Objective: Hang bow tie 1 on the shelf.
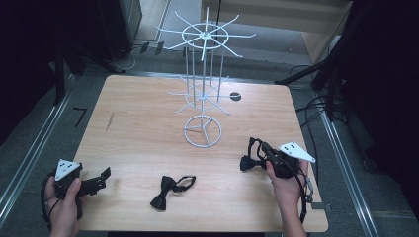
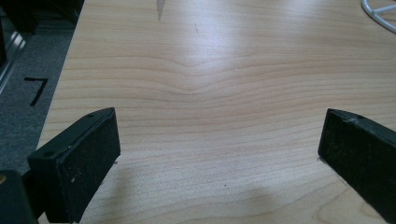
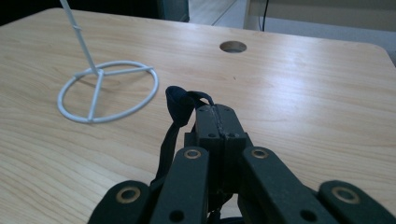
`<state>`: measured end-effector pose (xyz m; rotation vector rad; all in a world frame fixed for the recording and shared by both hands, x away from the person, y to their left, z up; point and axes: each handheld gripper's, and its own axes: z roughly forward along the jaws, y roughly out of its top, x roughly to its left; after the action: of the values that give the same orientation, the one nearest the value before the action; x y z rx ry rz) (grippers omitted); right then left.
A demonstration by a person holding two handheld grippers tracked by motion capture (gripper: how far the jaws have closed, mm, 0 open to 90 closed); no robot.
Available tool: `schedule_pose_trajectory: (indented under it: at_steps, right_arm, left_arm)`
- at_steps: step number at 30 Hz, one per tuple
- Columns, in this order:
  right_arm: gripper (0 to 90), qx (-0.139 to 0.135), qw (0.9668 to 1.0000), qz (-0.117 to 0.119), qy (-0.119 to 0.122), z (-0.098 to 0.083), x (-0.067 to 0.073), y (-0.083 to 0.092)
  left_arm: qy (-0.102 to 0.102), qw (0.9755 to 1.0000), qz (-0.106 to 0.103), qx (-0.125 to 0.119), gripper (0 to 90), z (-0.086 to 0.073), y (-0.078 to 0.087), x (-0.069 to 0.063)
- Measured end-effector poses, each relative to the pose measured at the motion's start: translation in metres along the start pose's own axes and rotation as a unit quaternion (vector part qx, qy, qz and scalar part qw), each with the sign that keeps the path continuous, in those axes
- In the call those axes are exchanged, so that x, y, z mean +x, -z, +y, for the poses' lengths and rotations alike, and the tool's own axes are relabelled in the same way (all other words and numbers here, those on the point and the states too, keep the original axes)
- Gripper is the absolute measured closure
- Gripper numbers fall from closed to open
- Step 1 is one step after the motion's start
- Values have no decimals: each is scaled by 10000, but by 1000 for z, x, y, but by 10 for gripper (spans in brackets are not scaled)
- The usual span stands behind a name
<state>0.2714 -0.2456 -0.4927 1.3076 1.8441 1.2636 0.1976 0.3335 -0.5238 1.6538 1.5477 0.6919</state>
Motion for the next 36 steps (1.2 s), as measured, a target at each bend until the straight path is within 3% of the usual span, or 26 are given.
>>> schedule_pose_trajectory:
  at_steps: [7,20,36]
  right_arm:
    - [900,-126,9999,88,-48,4,7,2]
    - [900,-540,9981,276,81,19,30,9]
    - [900,-850,9950,504,130,33,44,17]
  left_arm:
    - [-6,10000,7,-8,0,0,0,0]
    - [-24,10000,1,0,0,0,0,-1]
    - [-25,10000,0,-4,0,0,0,-1]
